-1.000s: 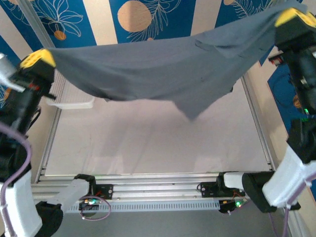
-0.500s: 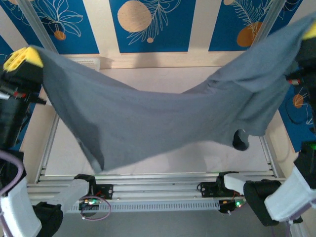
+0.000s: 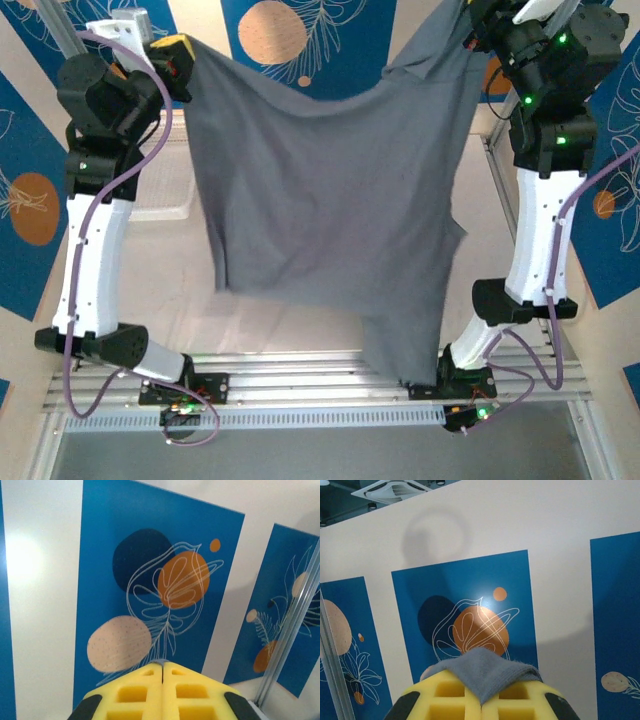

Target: Fold the inside-out t-shirt

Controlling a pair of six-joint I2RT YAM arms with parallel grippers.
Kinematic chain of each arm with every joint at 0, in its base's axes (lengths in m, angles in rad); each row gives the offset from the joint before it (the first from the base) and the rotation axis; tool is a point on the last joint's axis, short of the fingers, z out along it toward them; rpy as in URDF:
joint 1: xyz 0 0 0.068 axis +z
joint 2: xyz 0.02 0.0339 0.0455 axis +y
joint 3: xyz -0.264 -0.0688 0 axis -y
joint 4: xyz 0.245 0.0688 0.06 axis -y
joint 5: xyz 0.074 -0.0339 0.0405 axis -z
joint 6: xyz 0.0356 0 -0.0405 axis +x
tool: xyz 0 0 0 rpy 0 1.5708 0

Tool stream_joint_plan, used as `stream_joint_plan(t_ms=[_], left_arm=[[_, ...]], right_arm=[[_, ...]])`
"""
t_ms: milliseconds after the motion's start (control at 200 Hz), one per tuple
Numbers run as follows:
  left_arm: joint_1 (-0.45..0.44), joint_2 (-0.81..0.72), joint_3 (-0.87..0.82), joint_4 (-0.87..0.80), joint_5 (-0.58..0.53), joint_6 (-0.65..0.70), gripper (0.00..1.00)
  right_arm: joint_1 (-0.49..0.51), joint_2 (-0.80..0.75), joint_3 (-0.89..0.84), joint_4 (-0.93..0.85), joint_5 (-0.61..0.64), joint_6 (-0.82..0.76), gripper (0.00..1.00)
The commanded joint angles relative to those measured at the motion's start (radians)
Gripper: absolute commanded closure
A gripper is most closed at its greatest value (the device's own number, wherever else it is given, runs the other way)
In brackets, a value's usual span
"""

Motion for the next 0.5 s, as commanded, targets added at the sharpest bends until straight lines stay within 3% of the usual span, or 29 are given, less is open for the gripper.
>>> stream_joint_plan(t_ms=[0,100,220,385,495], left_arm=[[0.010,-0.053,0.134,0.119,0.020,0.029,1.00],[0.010,-0.062,0.125,0.118,0.043,0.023,1.00],[0.010,-0.086,0.012,0.105,0.058,0.035,1.00],[0.011,-0.137,-0.394,0.209,0.132,0.080,1.00],[0.010,-0.166,-0.708,0.349,0.193,0.063,1.00]], right_arm=[[-0.016,-0.071,0.114,0.152,-0.026,0.039,1.00],[-0.024,-0.094,0.102,0.110,-0.006,0.086,1.00],[-0.029,-0.156,-0.059,-0.019,-0.010,0.089,1.00],[-0.041,-0.290,-0.525,-0.205,-0.052,0.004,1.00],[-0.066,-0.425,-1.011,-0.072,-0.035,0.047,1.00]])
